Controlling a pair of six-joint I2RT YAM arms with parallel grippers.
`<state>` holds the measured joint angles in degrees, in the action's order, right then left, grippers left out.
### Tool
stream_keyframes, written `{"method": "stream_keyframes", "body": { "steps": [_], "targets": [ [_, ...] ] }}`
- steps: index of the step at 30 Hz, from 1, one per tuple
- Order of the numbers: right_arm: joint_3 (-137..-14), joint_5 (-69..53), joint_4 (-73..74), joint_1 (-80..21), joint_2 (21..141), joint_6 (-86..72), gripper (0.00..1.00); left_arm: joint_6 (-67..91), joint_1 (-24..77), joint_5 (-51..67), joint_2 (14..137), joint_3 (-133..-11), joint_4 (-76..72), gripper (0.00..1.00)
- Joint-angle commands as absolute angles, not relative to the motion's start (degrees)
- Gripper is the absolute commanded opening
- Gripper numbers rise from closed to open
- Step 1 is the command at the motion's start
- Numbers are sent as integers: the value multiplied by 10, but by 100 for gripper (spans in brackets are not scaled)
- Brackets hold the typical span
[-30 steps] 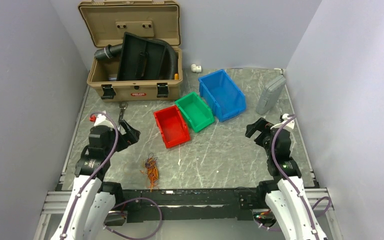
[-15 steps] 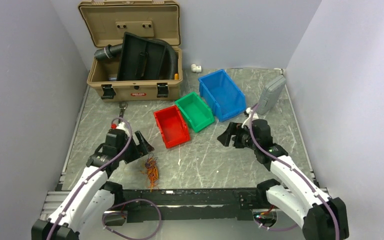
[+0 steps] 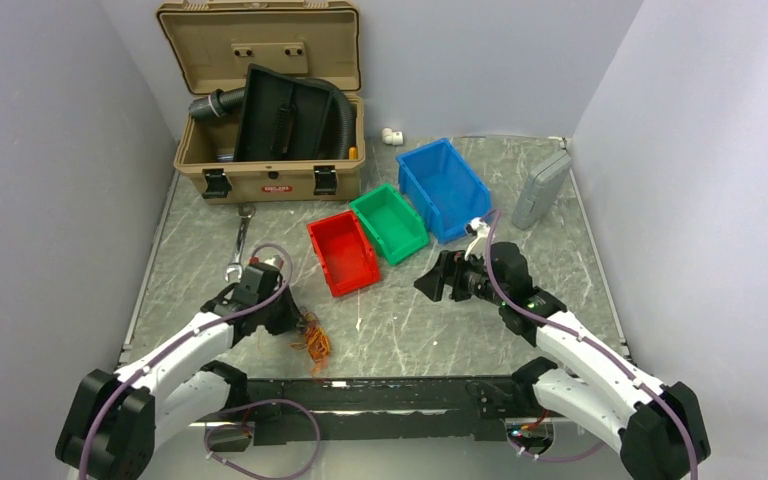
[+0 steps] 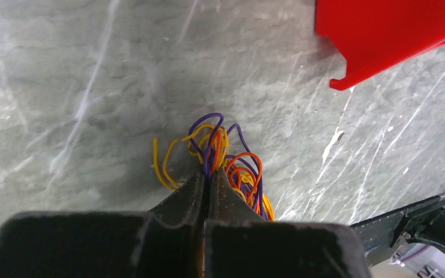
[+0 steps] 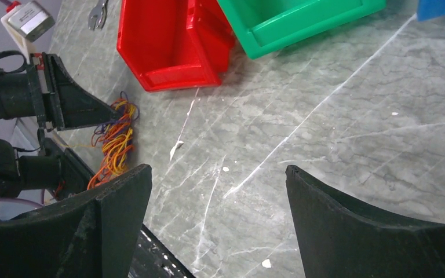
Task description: Untangle the cables
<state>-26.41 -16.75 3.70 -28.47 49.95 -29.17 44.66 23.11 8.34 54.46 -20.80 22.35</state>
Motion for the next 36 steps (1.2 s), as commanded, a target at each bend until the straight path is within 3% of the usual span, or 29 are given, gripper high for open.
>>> {"method": "stream_keyframes", "body": {
  "steps": [1,13,18,30,34,36],
  "targets": [
    [-281,-170,7,-305,509,-288,88,419,235,140,566,-230,151,0],
    [-274,-294,-92,-385,534,-265,86,436,238,323,497,-235,-57,0],
    [-280,-295,-138,-441,556,-269,83,465,248,326,470,-213,-167,0],
    [-316,-222,-188,-509,620,-283,77,477,299,305,524,-230,-238,0],
    [-320,-212,-198,-514,636,-285,68,478,316,292,542,-243,-248,0],
    [-321,-197,-189,-515,638,-285,53,477,320,288,546,-247,-250,0]
  ]
}}
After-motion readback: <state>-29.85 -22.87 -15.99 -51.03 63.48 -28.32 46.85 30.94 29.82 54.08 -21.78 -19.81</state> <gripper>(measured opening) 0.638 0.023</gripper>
